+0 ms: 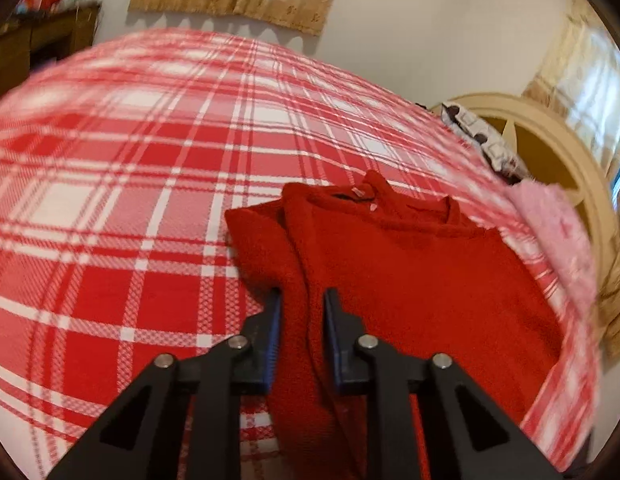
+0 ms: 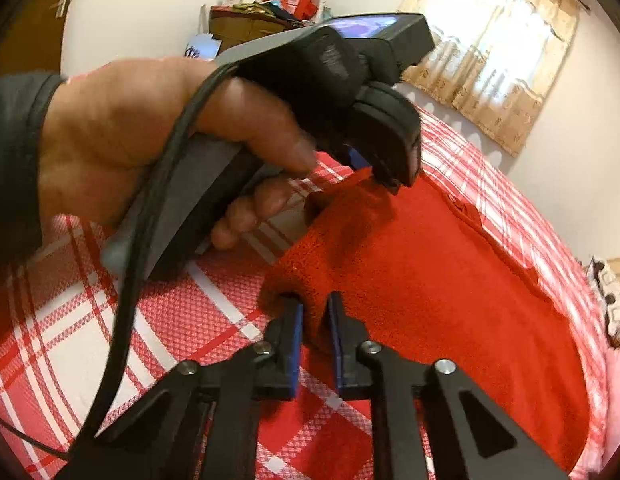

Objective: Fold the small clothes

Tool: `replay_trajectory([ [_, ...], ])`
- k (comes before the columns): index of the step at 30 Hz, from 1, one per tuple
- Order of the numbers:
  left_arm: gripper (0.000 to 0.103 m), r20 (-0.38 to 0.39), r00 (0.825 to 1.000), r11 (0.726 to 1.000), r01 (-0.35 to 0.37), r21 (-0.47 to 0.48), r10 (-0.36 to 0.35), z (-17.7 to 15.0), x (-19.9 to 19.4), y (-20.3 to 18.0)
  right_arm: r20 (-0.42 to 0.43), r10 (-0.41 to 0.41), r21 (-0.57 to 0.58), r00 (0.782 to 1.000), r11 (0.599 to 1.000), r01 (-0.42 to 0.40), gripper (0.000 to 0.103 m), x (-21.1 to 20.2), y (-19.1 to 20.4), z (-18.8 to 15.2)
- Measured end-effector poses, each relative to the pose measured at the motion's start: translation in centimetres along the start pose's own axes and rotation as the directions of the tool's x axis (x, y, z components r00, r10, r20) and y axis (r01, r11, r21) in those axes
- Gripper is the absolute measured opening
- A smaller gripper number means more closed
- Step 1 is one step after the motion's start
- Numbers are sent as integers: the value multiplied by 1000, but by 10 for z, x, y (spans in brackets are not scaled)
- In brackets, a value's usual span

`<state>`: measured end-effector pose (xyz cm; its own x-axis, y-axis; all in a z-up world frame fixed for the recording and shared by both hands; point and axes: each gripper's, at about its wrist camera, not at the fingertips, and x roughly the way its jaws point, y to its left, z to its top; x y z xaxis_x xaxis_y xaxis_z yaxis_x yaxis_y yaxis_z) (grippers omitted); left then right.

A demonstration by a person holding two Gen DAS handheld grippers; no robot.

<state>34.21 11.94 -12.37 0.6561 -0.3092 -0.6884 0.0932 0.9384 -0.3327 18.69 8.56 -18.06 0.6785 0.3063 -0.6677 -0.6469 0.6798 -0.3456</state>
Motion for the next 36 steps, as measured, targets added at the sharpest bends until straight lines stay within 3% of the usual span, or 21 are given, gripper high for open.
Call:
replay_trajectory([
  [23, 16, 18, 999, 999, -38, 30, 38, 12, -6, -14, 68, 31, 128, 997, 991, -39, 7, -17, -31, -11],
  [36, 16, 45, 998, 998, 48, -48, -46, 33, -26, -38, 122, 18, 227, 992, 973, -45, 7, -38, -60, -22],
])
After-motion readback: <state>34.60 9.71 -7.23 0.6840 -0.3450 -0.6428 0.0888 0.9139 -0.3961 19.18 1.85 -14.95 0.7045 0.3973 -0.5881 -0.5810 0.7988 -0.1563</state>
